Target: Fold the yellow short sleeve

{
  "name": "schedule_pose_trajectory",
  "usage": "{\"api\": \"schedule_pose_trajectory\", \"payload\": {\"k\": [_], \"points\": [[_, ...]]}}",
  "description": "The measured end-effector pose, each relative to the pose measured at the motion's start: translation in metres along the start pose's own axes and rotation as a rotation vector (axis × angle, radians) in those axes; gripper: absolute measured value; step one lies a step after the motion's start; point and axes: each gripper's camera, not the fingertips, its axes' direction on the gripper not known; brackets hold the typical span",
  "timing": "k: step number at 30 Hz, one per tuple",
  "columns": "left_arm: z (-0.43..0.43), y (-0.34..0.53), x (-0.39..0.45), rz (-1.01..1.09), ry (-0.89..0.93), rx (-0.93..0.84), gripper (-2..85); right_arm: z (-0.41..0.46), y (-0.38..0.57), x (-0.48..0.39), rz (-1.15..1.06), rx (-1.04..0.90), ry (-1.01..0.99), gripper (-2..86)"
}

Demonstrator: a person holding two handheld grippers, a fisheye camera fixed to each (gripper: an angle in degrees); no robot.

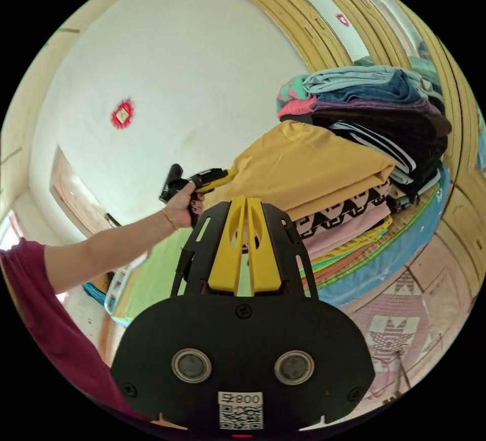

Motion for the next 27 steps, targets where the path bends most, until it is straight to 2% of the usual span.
{"api": "schedule_pose_trajectory", "payload": {"k": [4,9,11,15,18,20,22,24,26,27], "points": [[-0.037,0.008,0.029,-0.001,0.077,0.020,0.1,0.007,-0.024,-0.023,-0.043,-0.035,0.079,0.0],[-0.082,0.034,0.082,0.043,0.174,0.026,0.1,-0.033,-0.062,-0.052,-0.039,0.015,0.089,0.0],[-0.108,0.059,0.120,0.114,0.228,0.015,0.1,-0.060,-0.070,-0.072,-0.062,0.058,0.099,0.0],[-0.157,0.114,0.193,0.297,0.222,-0.029,0.2,-0.133,-0.072,-0.148,-0.179,0.170,0.155,0.0],[-0.212,0.169,0.273,0.526,0.100,-0.023,0.2,-0.185,-0.065,-0.222,-0.318,0.234,0.241,0.0],[-0.275,0.227,0.356,0.797,-0.126,0.166,0.2,-0.214,-0.064,-0.263,-0.379,0.268,0.302,0.0],[-0.311,0.267,0.415,0.949,-0.310,0.309,0.2,-0.238,-0.067,-0.297,-0.437,0.293,0.329,0.0],[-0.340,0.298,0.458,0.997,-0.387,0.412,0.3,-0.266,-0.077,-0.332,-0.467,0.305,0.300,0.0],[-0.373,0.334,0.492,0.970,-0.363,0.562,0.5,-0.286,-0.088,-0.355,-0.461,0.316,0.246,0.1],[-0.379,0.341,0.499,0.984,-0.349,0.555,0.5,-0.300,-0.094,-0.369,-0.459,0.327,0.207,0.1]]}}
